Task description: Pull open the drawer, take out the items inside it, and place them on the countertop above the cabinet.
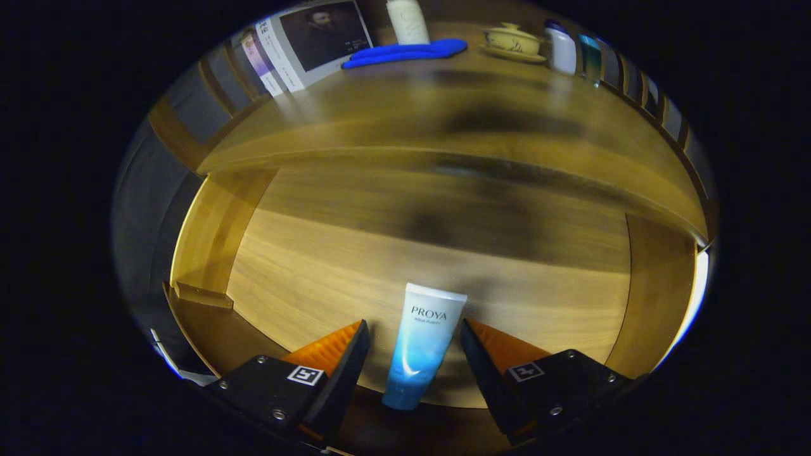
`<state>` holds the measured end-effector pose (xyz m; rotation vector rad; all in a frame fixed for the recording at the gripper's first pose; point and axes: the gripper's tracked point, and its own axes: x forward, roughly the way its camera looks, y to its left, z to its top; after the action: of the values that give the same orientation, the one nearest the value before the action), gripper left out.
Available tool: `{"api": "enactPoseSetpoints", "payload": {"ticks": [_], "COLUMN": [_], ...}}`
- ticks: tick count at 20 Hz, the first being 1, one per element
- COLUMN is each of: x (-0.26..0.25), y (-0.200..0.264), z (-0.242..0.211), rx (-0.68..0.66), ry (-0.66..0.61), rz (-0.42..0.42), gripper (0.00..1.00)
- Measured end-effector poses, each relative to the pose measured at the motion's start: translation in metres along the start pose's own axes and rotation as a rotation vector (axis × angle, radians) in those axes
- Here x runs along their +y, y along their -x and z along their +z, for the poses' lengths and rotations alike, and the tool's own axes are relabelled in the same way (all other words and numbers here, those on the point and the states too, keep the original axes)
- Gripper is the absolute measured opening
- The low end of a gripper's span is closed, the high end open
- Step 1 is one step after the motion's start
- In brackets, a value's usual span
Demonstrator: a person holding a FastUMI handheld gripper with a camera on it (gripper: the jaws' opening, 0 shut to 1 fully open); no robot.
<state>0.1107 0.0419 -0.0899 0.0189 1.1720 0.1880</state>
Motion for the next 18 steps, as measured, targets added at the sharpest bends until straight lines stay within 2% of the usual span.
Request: {"api": "enactPoseSetpoints", "payload": {"ticks": [2,7,9,10,14,18], "x": [-0.005,-0.003,-0.002,0.000,0.002,0.008], "y": [0.000,-0.004,-0.006,-0.004,-0.001,0.015], "z": [-0.003,-0.001,0.002,0.005,0.012,0.024], "rx": [0.024,0.023,-0.004,-0.023,-0.069,-0.184], "ry": [-0.014,0.107,0.105,0.065,-0.056,-0.030], "rz": [-0.040,-0.115,-0.090,-0.062,0.019,0.057], "gripper": [0.86,0.67,0.58,0.54,0.52,0.52]}}
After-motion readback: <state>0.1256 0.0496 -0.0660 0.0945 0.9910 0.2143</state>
